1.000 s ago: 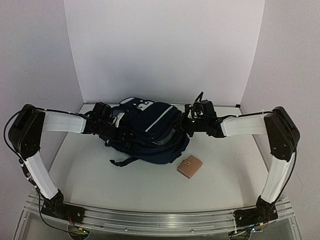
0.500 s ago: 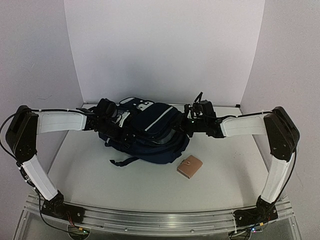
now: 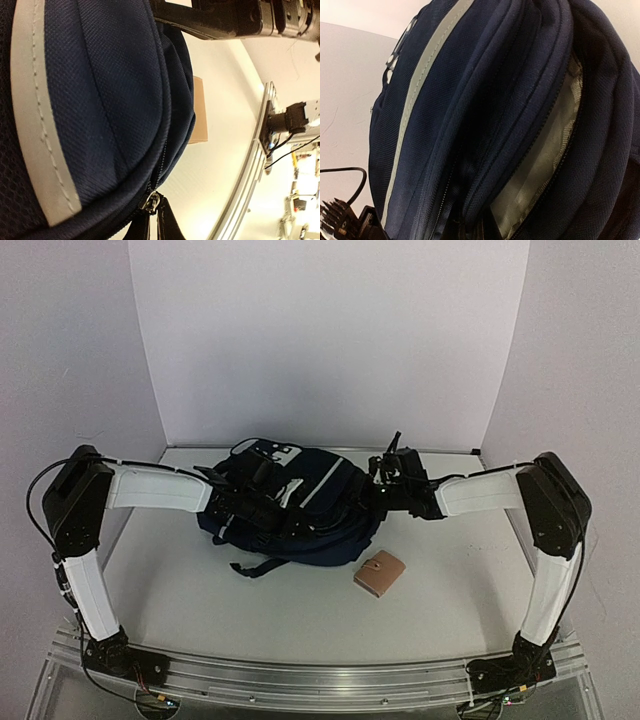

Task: Pack the student bag
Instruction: Zip the student bag at the center of the board.

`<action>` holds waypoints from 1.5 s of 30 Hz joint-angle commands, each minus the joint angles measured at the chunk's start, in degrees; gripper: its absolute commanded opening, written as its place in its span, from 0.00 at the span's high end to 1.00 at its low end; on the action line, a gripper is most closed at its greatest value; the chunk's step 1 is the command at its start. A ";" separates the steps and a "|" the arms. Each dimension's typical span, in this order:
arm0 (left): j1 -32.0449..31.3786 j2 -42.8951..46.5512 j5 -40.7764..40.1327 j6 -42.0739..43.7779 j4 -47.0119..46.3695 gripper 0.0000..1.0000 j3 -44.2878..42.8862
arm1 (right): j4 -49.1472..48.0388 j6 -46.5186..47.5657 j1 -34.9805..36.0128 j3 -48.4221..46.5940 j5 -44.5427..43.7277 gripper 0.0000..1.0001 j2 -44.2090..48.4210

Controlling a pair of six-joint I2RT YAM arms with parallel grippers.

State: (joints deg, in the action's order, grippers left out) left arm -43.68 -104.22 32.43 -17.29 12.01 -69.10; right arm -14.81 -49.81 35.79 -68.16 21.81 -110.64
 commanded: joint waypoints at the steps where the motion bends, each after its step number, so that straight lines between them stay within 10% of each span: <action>1: -3.33 -0.62 8.71 -8.93 -15.61 1.00 -1.64 | -3.55 1.13 0.96 -2.12 -2.63 1.00 -0.06; 5: -2.64 1.61 3.20 -10.45 -13.53 0.87 -0.27 | -2.14 3.86 0.95 -1.41 -4.32 0.96 2.46; 10: 2.30 8.48 0.72 -16.12 -10.33 0.60 5.96 | 2.72 11.39 1.28 0.60 -7.60 0.56 8.22; 16: 8.38 18.51 -6.39 -22.37 -6.19 0.39 13.51 | 14.24 21.85 6.62 0.64 -16.60 0.36 15.35; 31: 15.18 21.12 -10.28 -34.93 -10.62 0.29 22.37 | 23.75 32.17 12.79 -2.41 -14.84 0.45 11.18; 45: 16.67 16.57 -13.79 -36.21 -16.40 0.39 23.47 | 23.83 33.13 12.77 -5.09 -9.15 0.57 6.48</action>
State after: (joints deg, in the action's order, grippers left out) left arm -27.52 -86.05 20.61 -52.89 -0.84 -46.24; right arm 8.90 -17.70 48.56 -70.56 10.43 -102.72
